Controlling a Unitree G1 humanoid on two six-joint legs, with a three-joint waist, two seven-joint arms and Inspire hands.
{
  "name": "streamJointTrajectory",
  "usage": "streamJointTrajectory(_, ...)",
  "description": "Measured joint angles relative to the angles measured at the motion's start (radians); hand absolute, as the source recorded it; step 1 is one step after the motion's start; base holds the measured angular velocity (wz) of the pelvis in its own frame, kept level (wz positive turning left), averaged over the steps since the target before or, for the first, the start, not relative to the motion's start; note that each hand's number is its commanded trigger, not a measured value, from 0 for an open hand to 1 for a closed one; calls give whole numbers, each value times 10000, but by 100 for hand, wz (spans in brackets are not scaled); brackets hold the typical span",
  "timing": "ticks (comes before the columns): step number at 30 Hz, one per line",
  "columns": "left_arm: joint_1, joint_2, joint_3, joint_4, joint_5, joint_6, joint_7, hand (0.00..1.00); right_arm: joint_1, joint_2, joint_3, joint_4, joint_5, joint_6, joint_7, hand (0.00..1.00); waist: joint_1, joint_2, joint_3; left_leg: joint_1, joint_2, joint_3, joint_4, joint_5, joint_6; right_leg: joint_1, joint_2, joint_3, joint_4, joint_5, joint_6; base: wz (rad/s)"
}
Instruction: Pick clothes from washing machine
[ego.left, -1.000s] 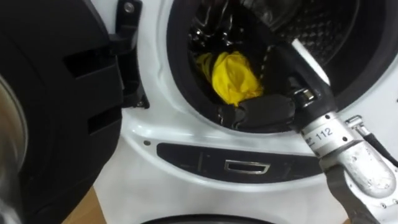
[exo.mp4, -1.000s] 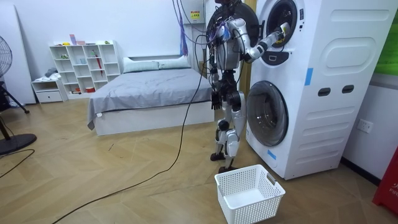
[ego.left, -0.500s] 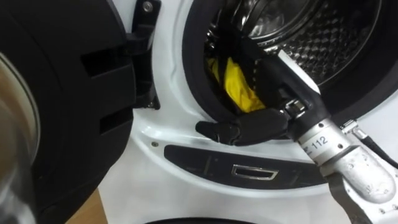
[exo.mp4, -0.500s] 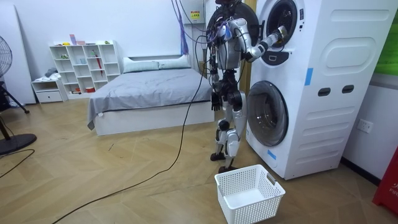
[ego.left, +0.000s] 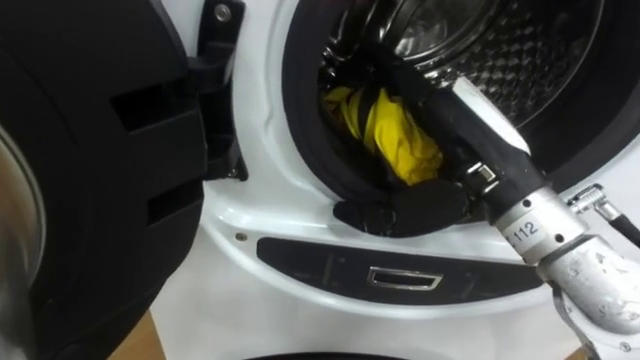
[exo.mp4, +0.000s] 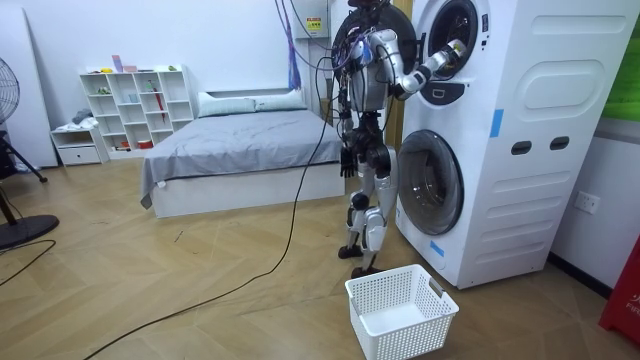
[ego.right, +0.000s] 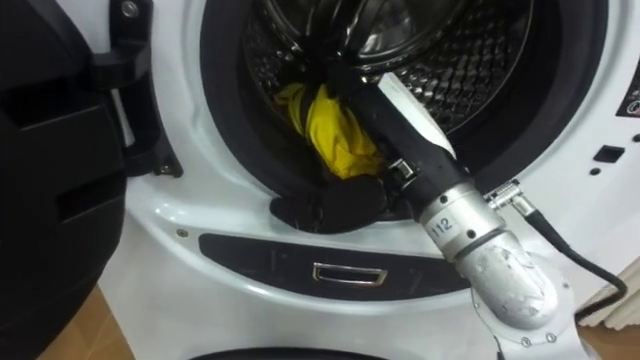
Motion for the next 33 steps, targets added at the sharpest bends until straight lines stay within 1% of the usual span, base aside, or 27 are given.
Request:
streamJointTrajectory(1,20,0,183,39,-9,-15,0,0,1,-1,-42,-10,104,7,44,0,-24,-13,-9,3,-5,1,1,-2,4,2,1,76,0,0,0,0)
streamJointTrajectory(3,86,6,399,24,-12,-23,-1,0,1,-64,-79,-12,296,43,80,0,-71,-50,-35,8,-8,2,1,-1,8,11,-1,78,-2,0,0,0)
streamJointTrajectory(4,121,-2,559,18,-11,-27,0,0,0,-147,-107,-22,435,80,97,0,-112,-63,-44,18,-8,-6,4,0,11,35,-2,74,-4,0,0,9)
streamJointTrajectory(5,131,-7,594,16,-12,-29,6,0,0,-306,-193,-20,799,129,118,0,-187,-66,-44,26,-15,-53,5,3,22,72,-9,66,-11,0,0,12)
streamJointTrajectory(6,131,-9,592,17,-12,-29,10,0,1,-383,-251,-19,975,144,126,0,-211,-66,-44,33,-21,-73,4,6,27,86,-15,69,-12,0,1,11)
streamJointTrajectory(7,131,-19,592,10,-10,-37,49,0,-2,-459,-481,-20,1332,203,128,0,-213,-64,-42,70,-22,-76,2,0,37,119,-16,81,-16,-1,2,4)
streamJointTrajectory(9,136,-46,637,5,0,-48,155,0,-4,-460,-1183,-22,1844,227,68,0,-198,-59,-39,129,-17,-52,-25,-6,45,149,-15,87,-15,-3,5,-3)
streamJointTrajectory(10,144,-54,700,-5,2,-50,156,0,-14,-464,-1710,-5,2183,224,-151,0,-186,-55,-36,137,-15,-27,-39,-6,45,149,-14,80,-19,-3,5,-7)
streamJointTrajectory(11,154,-55,780,-35,66,-49,157,0,-22,-466,-1902,37,2678,219,-278,0,-189,-48,-33,141,-13,-22,-39,-6,45,151,-12,78,-19,-3,5,-5)
streamJointTrajectory(15,210,-57,789,-277,118,-66,204,0,-20,-466,-2031,70,3092,217,-324,0,-169,-42,-28,135,-12,-39,-37,-6,46,161,-18,64,-14,-6,9,2)
streamJointTrajectory(18,338,-74,792,-382,361,-47,243,0,-20,-466,-2057,68,3269,216,-331,0,-177,-40,-27,143,-13,-39,-39,-8,48,165,-19,68,-13,-10,16,0)
streamJointTrajectory(21,400,-129,801,-382,497,-29,416,0,-20,-468,-2080,83,3458,216,-405,0,-177,-36,-24,144,-13,-45,-37,-8,49,167,-23,57,-13,-16,25,0)
streamJointTrajectory(26,421,-222,806,-381,558,-27,433,0,-20,-468,-2200,103,4091,217,-416,0,-183,-6,-6,178,-20,-51,-36,-10,51,200,-30,58,-13,-20,31,0)
streamJointTrajectory(29,427,-233,880,-379,763,-27,428,0,-19,-468,-2254,108,4185,225,-415,0,-187,1,-1,178,-29,-77,-31,-12,55,209,-39,48,-12,-25,39,1)
streamJointTrajectory(33,432,-252,977,-382,773,-15,420,0,-19,-468,-2289,108,4221,226,-415,0,-188,18,4,192,-33,-78,-14,-25,75,231,-46,44,-12,-35,53,0)
